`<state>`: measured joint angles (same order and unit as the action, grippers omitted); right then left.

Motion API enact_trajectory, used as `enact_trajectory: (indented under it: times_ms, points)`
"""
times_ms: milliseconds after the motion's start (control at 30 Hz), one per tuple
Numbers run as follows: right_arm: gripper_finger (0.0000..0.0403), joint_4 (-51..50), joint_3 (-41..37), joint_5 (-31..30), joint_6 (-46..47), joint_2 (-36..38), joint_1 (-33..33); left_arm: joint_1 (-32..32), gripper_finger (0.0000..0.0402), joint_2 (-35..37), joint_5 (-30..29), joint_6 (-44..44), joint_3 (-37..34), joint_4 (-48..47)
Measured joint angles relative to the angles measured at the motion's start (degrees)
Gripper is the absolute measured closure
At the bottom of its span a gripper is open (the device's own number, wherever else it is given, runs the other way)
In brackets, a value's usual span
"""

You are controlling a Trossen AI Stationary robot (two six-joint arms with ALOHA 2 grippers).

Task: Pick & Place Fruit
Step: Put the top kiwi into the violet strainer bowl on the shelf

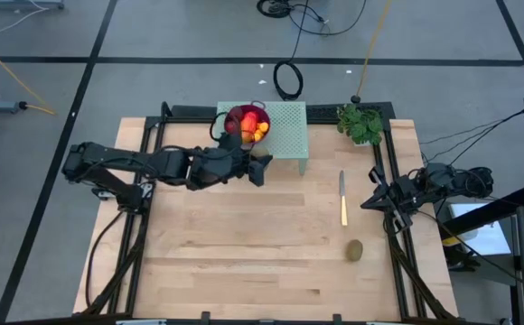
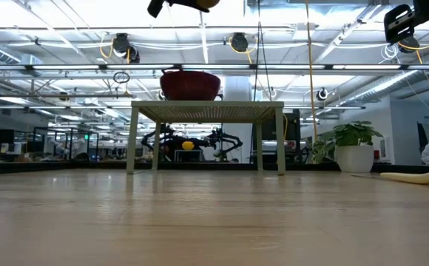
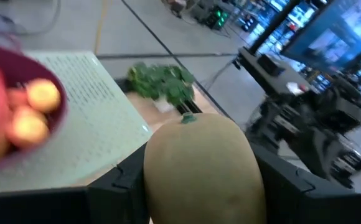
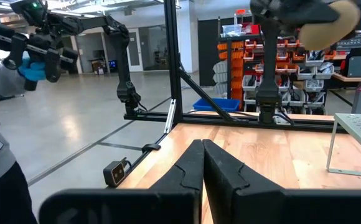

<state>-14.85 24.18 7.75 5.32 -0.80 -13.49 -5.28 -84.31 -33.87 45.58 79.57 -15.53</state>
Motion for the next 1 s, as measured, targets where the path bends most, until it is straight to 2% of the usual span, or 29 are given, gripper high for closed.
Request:
enact_trajectory:
  times_ms: [200,400,533,800,1000]
  points:
    - [0.0403,0.0,0.0,-0.1,0.0,0.0,0.0,3.4,0.0200,0.0,-0.9,-10.6,0.3,1.4]
    - [0.0403,0.0,0.0,-0.1,0.0,0.0,0.0,7.0,0.0200,0.0,-1.0,-20.7,5.1,-5.6]
    - [0.0403,0.0,0.0,-0.1,0.0,0.0,0.0,9.7,0.0200,0.0,-1.2,-23.8,8.8,-11.8]
    - [0.0403,0.0,0.0,-0.2,0.0,0.0,0.0,13.5,0.0200,-1.0,-0.4,-29.4,13.6,-17.1]
    - [0.0403,0.0,0.0,-0.2,0.0,0.0,0.0,16.1,0.0200,-6.4,2.5,-30.9,19.4,-22.8]
